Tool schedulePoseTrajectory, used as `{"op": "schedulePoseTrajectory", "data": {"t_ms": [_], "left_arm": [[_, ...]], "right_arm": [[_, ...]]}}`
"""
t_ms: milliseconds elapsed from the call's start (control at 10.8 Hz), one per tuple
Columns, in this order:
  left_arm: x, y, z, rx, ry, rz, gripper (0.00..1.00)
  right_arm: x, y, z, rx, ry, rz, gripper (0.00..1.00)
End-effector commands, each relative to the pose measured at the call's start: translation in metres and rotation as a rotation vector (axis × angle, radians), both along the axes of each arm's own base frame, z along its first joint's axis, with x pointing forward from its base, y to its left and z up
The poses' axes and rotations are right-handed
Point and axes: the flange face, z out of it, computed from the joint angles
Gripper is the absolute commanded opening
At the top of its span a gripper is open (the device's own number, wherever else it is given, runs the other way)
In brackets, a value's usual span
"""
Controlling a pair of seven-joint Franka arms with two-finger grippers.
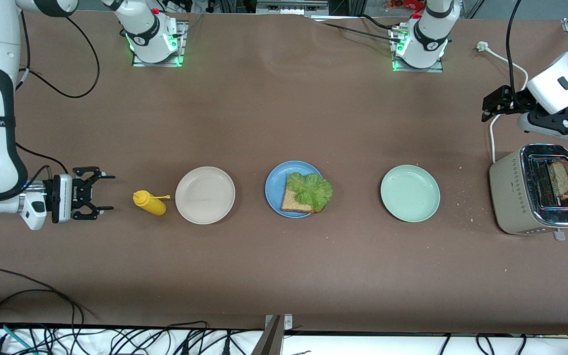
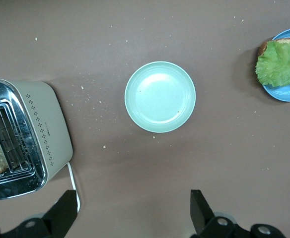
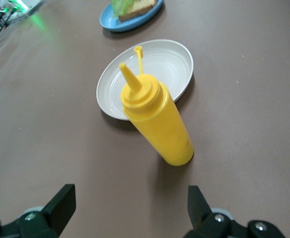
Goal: Make sandwich in blue plate with both arms
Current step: 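Grasp the yellow mustard bottle with the right gripper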
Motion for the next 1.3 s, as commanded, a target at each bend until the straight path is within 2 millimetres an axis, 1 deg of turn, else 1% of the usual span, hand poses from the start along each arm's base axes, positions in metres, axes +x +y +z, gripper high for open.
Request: {"op": "schedulePoseTrajectory", "data": {"t_ms": [0, 185, 278, 463, 648, 740, 926, 1018, 1203], "left_arm": [[0.002, 0.003, 0.005, -0.005, 0.007, 0.01, 1.0], [0.003, 0.006, 0.005, -0.005, 0.007, 0.014, 1.0], [0.002, 0.005, 0.005, -0.005, 0.007, 0.013, 1.0], [0.003, 0.006, 0.004, -0.005, 0.008, 0.014, 1.0], [0.003, 0.006, 0.003, -0.006, 0.01, 0.014, 1.0], [0.006, 0.008, -0.002, -0.006, 0.019, 0.016, 1.0], [0.01, 0.027, -0.009, -0.008, 0.031, 0.04, 1.0], [0.011, 0.028, -0.009, -0.009, 0.029, 0.041, 1.0], [0.011, 0.028, -0.01, -0.009, 0.031, 0.041, 1.0]], "right_arm": [[-0.002, -0.017, -0.049, 0.196, -0.129, 0.082, 1.0], [-0.008, -0.015, -0.077, 0.234, -0.118, 0.102, 1.0], [-0.01, -0.01, -0.091, 0.253, -0.118, 0.107, 1.0], [-0.009, 0.007, -0.11, 0.314, -0.14, 0.092, 1.0], [-0.01, 0.019, -0.127, 0.333, -0.128, 0.083, 1.0], [-0.009, 0.024, -0.13, 0.348, -0.129, 0.074, 1.0], [-0.002, 0.028, -0.13, 0.339, -0.147, 0.064, 1.0], [-0.001, 0.037, -0.133, 0.351, -0.149, 0.062, 1.0], [0.002, 0.04, -0.137, 0.333, -0.158, 0.053, 1.0]]}}
